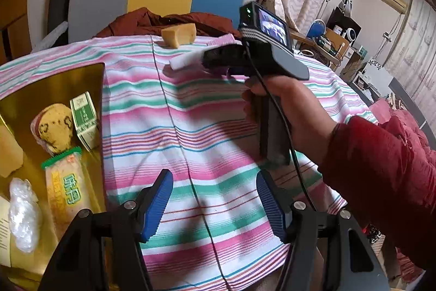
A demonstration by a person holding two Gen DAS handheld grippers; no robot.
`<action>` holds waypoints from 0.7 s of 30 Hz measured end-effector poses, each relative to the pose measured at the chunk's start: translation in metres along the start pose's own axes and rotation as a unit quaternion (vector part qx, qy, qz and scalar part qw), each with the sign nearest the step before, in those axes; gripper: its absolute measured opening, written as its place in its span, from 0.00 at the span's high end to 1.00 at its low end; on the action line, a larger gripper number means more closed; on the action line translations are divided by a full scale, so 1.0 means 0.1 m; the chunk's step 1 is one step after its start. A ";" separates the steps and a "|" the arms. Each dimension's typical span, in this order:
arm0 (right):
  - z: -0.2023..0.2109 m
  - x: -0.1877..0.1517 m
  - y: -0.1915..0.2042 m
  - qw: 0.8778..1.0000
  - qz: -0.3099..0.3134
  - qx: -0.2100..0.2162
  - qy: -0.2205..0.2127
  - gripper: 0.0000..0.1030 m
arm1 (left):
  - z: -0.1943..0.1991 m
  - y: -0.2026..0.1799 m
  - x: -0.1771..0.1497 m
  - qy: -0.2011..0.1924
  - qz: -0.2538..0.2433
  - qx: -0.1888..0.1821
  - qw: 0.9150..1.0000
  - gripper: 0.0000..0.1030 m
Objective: Organize objects
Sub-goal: 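Grasp the white foam block with the left gripper while the right gripper approaches the purple packet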
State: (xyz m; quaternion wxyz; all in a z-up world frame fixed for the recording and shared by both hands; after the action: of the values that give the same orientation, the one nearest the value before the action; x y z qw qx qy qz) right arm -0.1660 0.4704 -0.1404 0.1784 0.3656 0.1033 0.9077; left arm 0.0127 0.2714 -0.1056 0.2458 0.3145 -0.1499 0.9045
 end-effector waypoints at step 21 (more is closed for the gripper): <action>0.60 -0.39 -0.61 0.998 -0.052 0.018 -0.038 0.68 | -1.09 -0.18 1.43 -0.010 -0.147 0.067 0.987 0.35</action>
State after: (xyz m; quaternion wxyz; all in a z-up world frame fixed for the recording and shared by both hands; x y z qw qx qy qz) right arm -0.0828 0.5140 -0.1421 0.2226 0.3971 0.1312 0.8806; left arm -0.1294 0.3833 -0.0942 0.3525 0.3583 -0.0436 0.8634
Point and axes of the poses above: each gripper's, at about its wrist camera, not at the fingertips, and z roughly against the way its jaws point, y to its left, x to its top, the point moved 9 cm from there along -z, roughly the way its jaws point, and after that the axes turned 9 degrees about x, right-handed, at the moved point
